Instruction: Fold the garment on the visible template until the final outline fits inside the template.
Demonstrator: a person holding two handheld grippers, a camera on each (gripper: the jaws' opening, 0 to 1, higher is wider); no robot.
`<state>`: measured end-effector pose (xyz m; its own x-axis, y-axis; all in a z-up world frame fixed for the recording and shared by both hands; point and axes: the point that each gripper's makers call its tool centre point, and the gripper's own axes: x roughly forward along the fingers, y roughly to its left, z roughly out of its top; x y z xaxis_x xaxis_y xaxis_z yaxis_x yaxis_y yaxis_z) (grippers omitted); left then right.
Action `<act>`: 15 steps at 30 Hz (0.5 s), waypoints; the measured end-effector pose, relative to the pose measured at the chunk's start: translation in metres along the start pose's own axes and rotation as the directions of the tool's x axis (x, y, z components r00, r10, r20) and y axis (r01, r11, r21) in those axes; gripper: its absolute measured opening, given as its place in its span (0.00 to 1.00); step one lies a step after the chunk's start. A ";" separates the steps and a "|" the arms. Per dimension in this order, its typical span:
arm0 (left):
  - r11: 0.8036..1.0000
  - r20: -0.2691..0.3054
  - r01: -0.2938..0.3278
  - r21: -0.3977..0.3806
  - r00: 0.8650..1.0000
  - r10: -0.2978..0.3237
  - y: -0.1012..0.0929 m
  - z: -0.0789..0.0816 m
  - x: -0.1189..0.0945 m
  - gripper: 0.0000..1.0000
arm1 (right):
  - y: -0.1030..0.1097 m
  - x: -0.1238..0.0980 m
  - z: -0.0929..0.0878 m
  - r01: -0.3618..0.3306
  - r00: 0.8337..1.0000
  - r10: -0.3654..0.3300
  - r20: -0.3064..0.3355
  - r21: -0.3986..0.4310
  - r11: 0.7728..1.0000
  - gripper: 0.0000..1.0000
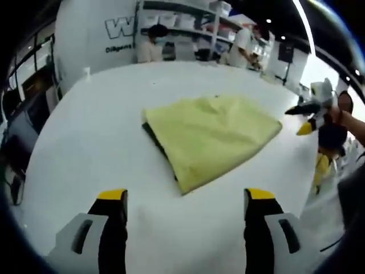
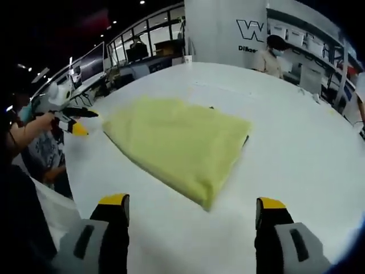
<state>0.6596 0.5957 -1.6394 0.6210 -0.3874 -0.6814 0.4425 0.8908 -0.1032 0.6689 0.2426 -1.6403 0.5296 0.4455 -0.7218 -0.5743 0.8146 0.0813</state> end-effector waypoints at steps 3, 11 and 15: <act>1.000 0.016 -0.002 -0.014 1.000 0.003 -0.002 0.001 -0.004 0.87 | 0.003 -0.004 0.000 0.005 1.000 -0.005 0.003 -0.011 1.000 0.99; 1.000 0.043 -0.006 -0.025 0.999 0.007 -0.013 0.008 -0.026 0.96 | 0.022 -0.022 0.000 -0.011 1.000 0.012 0.028 -0.016 1.000 0.99; 1.000 0.063 -0.005 -0.025 0.998 0.006 -0.021 0.011 -0.034 0.98 | 0.026 -0.031 0.002 -0.016 0.999 0.016 0.047 -0.002 1.000 0.99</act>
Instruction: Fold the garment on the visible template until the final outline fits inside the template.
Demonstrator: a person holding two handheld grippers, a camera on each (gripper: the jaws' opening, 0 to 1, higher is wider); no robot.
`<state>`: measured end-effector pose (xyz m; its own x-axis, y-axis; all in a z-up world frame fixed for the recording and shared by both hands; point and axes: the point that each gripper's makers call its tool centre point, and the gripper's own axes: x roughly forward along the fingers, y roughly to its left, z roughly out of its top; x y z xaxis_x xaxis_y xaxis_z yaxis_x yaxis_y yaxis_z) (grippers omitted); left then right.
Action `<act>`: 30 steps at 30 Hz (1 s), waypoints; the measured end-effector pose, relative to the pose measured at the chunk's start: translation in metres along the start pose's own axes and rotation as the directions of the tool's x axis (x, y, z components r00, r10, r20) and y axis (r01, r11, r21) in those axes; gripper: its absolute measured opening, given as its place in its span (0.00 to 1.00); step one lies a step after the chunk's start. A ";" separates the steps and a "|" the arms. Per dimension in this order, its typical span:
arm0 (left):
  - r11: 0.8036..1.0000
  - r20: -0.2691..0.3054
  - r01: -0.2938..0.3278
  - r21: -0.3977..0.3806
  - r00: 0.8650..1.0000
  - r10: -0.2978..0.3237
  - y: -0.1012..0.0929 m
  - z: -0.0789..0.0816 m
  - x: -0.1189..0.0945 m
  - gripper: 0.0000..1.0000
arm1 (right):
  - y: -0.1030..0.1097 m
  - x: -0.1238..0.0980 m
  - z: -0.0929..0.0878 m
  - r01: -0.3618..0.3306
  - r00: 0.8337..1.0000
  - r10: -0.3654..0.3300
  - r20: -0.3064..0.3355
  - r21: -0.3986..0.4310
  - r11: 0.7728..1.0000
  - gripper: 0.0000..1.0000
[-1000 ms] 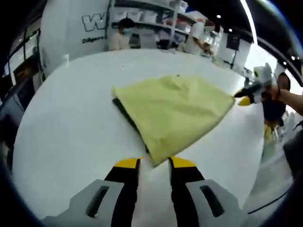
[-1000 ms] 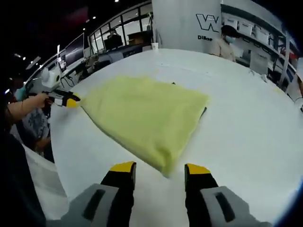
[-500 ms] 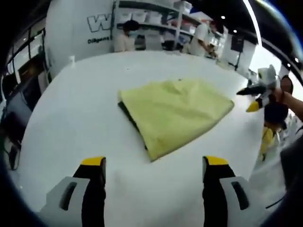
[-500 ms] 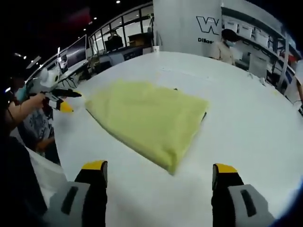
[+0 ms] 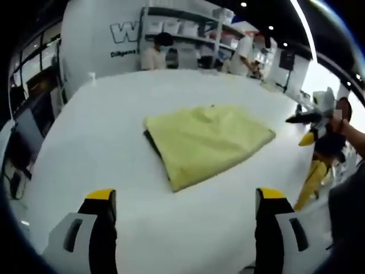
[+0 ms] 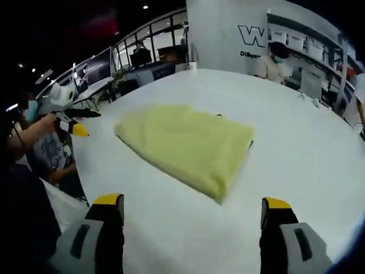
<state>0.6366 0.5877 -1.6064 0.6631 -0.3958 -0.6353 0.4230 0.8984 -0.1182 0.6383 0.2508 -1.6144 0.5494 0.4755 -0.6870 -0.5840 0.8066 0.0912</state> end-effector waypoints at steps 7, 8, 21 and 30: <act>1.000 0.000 0.009 -0.021 1.000 -0.009 -0.007 -0.012 -0.003 0.99 | 0.001 -0.016 -0.005 0.018 1.000 -0.017 0.012 -0.003 1.000 0.99; 1.000 0.004 0.007 -0.021 1.000 -0.007 -0.008 -0.012 -0.004 0.99 | 0.000 -0.018 -0.008 0.024 1.000 -0.024 0.010 -0.002 1.000 0.99; 1.000 0.010 -0.016 -0.013 1.000 0.016 -0.007 -0.008 -0.011 0.99 | -0.004 -0.020 -0.013 0.050 0.998 -0.050 0.027 0.009 0.999 0.99; 1.000 -0.003 -0.016 -0.014 1.000 0.016 -0.012 -0.011 -0.010 0.99 | -0.003 -0.019 -0.015 0.044 0.999 -0.044 0.026 0.015 0.999 0.99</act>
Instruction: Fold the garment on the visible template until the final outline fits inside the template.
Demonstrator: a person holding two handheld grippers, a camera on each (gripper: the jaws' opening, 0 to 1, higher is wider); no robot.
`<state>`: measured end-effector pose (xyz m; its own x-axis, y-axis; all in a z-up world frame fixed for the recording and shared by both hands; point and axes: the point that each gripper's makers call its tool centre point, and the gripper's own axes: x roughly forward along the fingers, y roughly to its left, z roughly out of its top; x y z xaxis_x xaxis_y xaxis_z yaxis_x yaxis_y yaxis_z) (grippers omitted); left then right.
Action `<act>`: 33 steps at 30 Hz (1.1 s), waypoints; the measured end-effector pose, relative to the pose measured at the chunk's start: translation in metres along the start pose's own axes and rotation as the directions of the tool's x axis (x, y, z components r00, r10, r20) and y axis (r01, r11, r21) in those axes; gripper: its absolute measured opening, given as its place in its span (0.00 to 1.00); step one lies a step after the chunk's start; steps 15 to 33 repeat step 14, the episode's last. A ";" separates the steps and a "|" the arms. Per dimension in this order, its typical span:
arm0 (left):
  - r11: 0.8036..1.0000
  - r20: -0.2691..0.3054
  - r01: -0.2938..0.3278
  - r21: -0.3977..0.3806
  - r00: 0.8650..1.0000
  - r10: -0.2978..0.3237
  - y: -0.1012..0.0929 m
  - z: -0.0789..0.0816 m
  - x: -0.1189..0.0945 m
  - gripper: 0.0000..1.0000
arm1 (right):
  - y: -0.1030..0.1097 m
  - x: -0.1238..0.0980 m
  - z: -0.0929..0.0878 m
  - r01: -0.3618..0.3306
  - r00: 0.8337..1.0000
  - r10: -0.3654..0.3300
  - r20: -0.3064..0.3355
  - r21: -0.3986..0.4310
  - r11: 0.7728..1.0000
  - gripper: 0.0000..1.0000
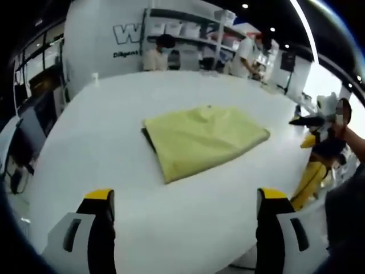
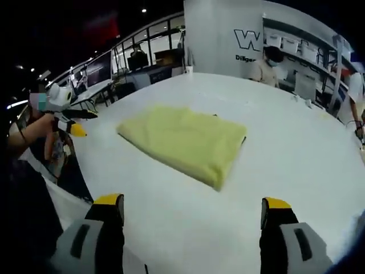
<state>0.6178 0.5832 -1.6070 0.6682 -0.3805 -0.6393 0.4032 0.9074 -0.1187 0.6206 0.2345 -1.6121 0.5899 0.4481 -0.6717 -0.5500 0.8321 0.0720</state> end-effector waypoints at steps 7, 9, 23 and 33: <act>1.000 -0.004 -0.003 0.002 1.000 0.003 -0.002 -0.001 0.000 0.99 | 0.003 0.001 0.000 0.000 1.000 0.000 0.000 -0.007 1.000 0.99; 1.000 -0.007 -0.003 0.001 1.000 0.003 -0.001 -0.001 0.000 0.99 | 0.003 0.002 -0.001 0.000 1.000 0.000 -0.003 -0.005 1.000 0.99; 1.000 -0.008 0.000 -0.001 1.000 0.000 -0.001 0.002 0.002 0.99 | 0.000 0.003 -0.001 0.011 1.000 -0.011 -0.012 -0.014 1.000 0.99; 1.000 -0.008 0.000 -0.001 1.000 0.000 -0.001 0.002 0.002 0.99 | 0.000 0.003 -0.001 0.011 1.000 -0.011 -0.012 -0.014 1.000 0.99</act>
